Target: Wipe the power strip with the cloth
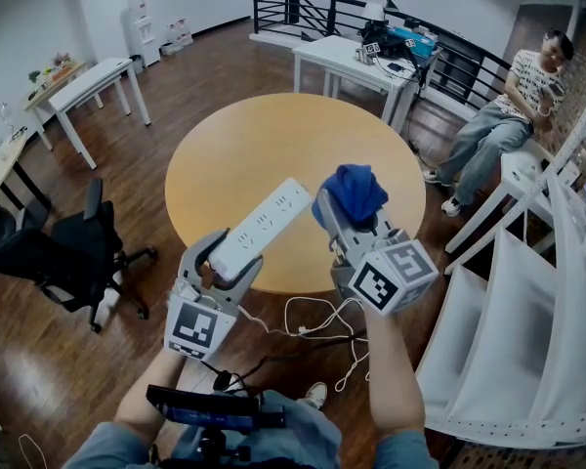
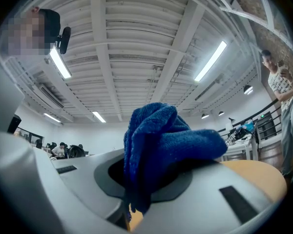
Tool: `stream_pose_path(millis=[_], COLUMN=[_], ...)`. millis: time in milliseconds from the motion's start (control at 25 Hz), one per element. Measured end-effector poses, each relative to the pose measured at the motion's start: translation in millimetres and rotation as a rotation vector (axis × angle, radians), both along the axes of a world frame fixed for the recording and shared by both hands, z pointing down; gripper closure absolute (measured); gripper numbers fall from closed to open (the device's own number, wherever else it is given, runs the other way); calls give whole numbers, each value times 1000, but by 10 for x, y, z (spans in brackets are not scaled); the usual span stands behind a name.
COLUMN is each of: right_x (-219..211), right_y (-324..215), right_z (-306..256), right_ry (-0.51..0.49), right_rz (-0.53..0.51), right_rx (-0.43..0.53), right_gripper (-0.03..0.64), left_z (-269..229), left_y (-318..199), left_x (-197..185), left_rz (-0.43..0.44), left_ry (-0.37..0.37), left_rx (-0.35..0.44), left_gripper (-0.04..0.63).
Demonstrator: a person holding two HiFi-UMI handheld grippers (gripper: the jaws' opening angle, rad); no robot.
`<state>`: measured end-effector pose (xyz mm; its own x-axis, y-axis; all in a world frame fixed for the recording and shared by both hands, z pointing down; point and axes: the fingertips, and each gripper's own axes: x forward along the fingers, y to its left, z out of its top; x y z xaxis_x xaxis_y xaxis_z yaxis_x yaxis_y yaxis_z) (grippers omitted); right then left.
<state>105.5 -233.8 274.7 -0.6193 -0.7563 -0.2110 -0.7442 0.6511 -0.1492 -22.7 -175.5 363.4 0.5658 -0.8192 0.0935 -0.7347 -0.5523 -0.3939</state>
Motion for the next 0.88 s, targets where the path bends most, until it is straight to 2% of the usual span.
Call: stream_pose_path(millis=[240,880], right_x=[-152,-708], right_y=[87,393], right_z=[21,329], right_ry=[-2,-27], right_rz=[-38,-148], right_rx=[5,-37], right_gripper=[555,555], left_z=[-6,16], left_y=[-28,-112], left_x=[-16,-66], left_rz=[-20,-54], left_ry=[63,120], left_rx=[-43,-78], left_gripper=[313,313])
